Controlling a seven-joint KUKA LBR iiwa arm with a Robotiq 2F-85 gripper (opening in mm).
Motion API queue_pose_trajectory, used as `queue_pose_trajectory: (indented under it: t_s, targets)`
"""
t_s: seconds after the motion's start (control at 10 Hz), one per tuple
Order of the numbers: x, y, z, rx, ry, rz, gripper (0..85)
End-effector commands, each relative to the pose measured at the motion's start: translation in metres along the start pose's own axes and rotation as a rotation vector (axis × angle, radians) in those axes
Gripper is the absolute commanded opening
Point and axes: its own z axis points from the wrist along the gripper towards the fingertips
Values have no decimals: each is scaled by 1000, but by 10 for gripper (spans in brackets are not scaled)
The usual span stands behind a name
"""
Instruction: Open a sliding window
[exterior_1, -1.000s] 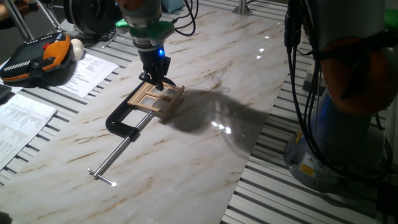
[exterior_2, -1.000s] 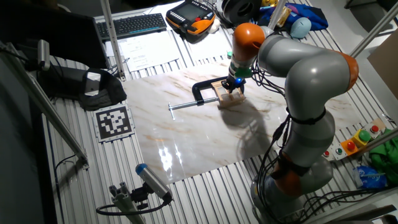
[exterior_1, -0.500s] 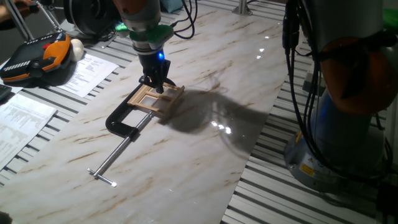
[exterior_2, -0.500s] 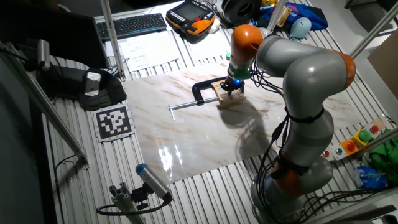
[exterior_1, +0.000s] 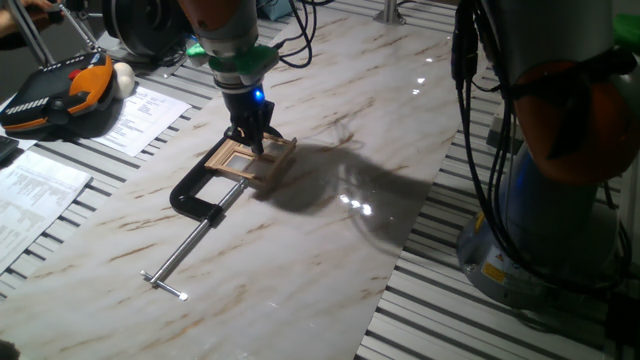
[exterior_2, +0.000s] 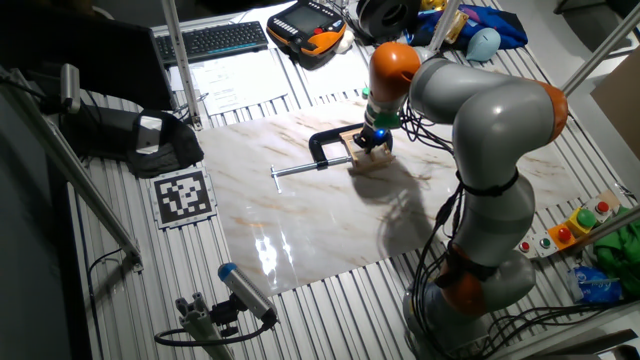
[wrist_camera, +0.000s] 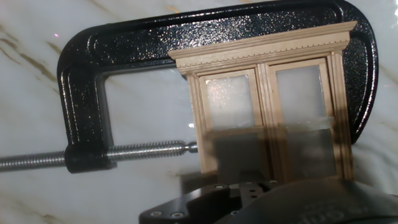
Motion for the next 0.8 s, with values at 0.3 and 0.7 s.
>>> queue_pose_trajectory:
  t_s: [0.3, 0.7]
  targets:
    - [-3, 2, 7, 6, 27, -16, 0]
    - [-4, 3, 8, 14, 92, -54, 0]
